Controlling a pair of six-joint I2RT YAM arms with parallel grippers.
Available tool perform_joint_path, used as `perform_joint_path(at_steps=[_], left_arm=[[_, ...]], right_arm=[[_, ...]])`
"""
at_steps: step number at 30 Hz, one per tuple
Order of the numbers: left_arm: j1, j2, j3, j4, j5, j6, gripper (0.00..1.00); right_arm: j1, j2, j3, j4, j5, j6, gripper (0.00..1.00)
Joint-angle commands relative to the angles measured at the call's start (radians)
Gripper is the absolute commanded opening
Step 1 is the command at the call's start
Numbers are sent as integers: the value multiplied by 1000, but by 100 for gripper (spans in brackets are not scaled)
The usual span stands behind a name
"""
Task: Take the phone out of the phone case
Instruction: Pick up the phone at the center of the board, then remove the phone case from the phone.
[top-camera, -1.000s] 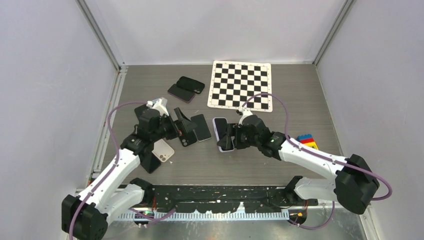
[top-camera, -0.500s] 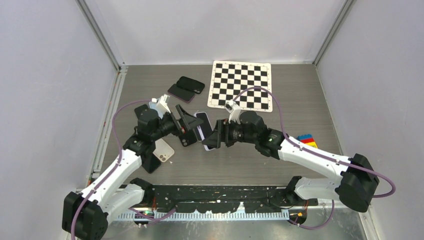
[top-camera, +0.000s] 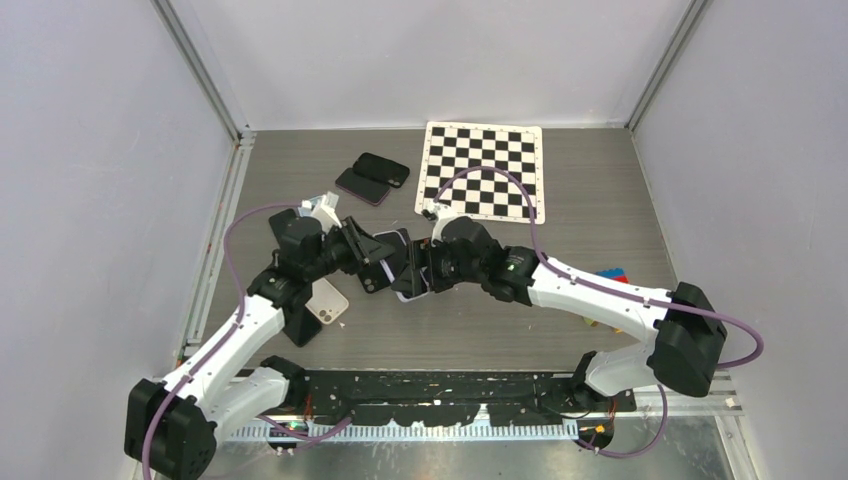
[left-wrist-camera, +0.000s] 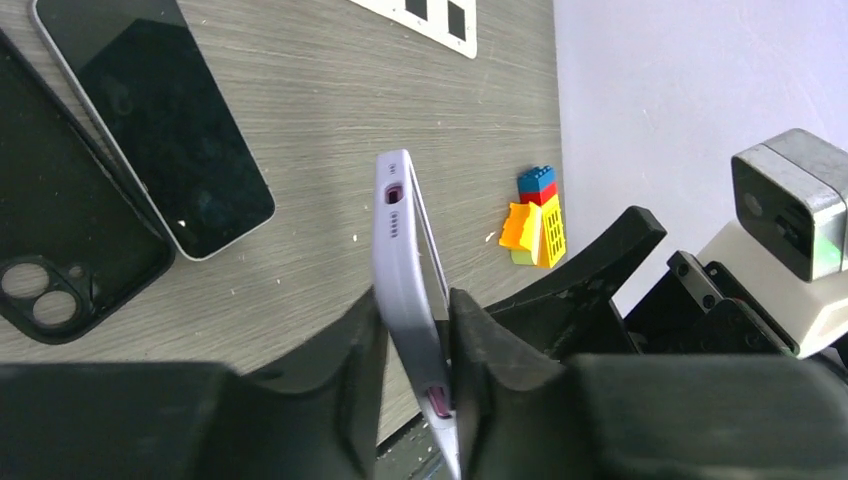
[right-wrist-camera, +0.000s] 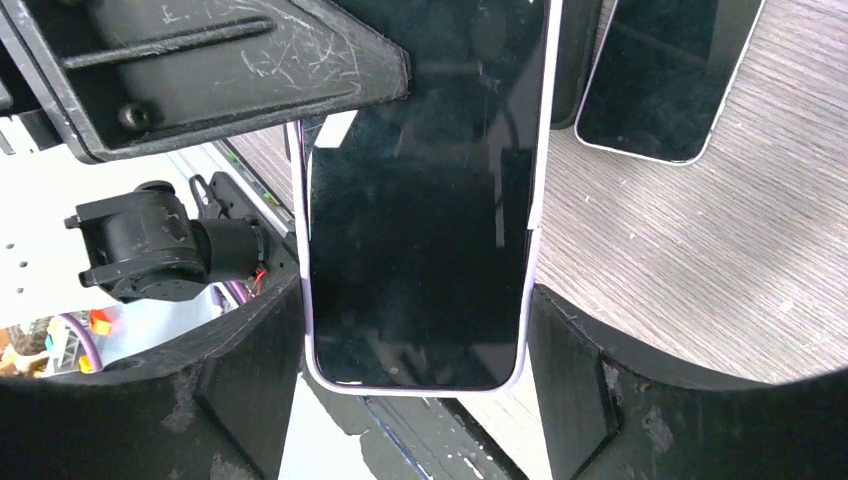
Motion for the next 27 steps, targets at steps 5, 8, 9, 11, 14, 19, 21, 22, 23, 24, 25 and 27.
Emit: perform_joint_path(at_steps=[5,8,9,11,14,19,21,22,23,24,25,27], left_arm=[[-1,24,53,-39,-43,37,0],[-1,21,68,-56,-54,60,0],[0,15,74,-62,-62,66,0],[3,-2,83,-75,-75,82,0],[16,-39,100,-101,-89,107,0],[45,-86,129,-131,-89,114,0],[51,-101,139,-126,-85,97,0],[53,-107,143,-115,-84,82,0],[53,-114,147,-102,-86,63,0],[53,-122,148,-86,-88,35,0],[53,-133,148,-60,-92,8,0],[53,-151,146,-10,-105,-52,0]], right_arm=[[19,-16,69,81,0,-54,11],[19,-49,34,98,-23,-83,42],[19,-56,29,92,-5,-92,59],[18,-87,-6,82,44,-103,79],[16,-148,-46,90,88,-120,94],[11,-246,-127,176,88,-83,96],[8,-266,-143,205,71,-53,94],[8,-270,-147,217,65,-39,93],[7,-276,-151,235,63,-14,92],[7,-279,-155,242,62,1,89],[7,-286,-163,262,60,31,89],[6,-299,-178,299,45,61,87]])
